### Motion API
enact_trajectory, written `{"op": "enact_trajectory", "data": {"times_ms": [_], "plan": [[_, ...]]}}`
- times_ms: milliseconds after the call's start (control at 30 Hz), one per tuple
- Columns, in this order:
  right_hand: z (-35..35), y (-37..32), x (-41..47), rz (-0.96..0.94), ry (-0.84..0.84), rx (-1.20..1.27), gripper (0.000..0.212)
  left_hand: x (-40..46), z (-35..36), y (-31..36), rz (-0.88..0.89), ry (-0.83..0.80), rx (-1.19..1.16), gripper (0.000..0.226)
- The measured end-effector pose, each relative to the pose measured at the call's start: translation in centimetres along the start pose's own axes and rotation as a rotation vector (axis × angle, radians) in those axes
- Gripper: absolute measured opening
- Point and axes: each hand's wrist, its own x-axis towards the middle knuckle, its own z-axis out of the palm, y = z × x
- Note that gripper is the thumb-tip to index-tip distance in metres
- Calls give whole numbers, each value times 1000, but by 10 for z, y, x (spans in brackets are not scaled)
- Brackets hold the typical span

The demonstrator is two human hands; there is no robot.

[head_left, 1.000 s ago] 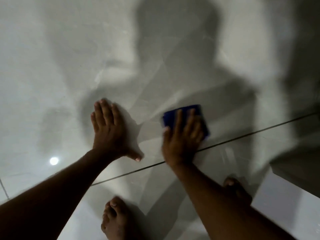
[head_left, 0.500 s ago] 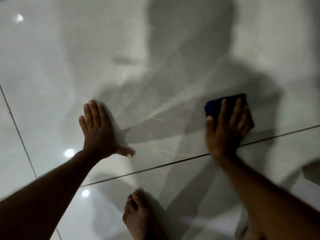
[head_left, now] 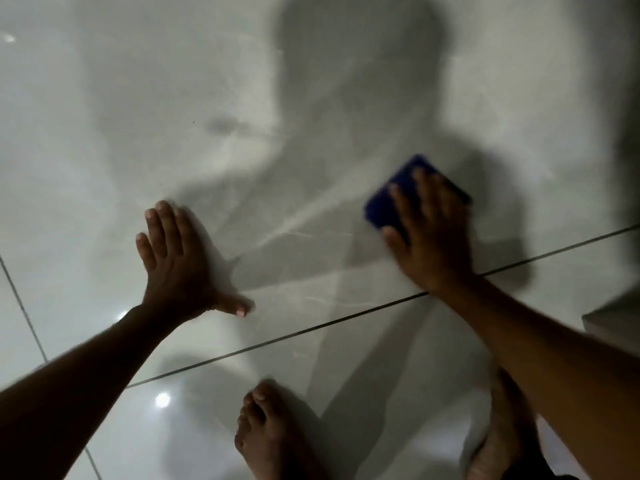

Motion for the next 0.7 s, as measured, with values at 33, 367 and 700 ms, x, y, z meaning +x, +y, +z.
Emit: {"op": "enact_trajectory", "data": {"times_ms": [33, 367, 700], "plan": [[-4, 3, -28, 200, 24, -16, 60, 0, 0, 1, 1, 5, 0, 188], [25, -188, -17, -299, -171, 221, 65, -1, -3, 1, 34, -47, 97, 188], [-10, 16, -16, 465, -4, -38, 65, -3, 2, -5, 42, 9, 52, 186]]}}
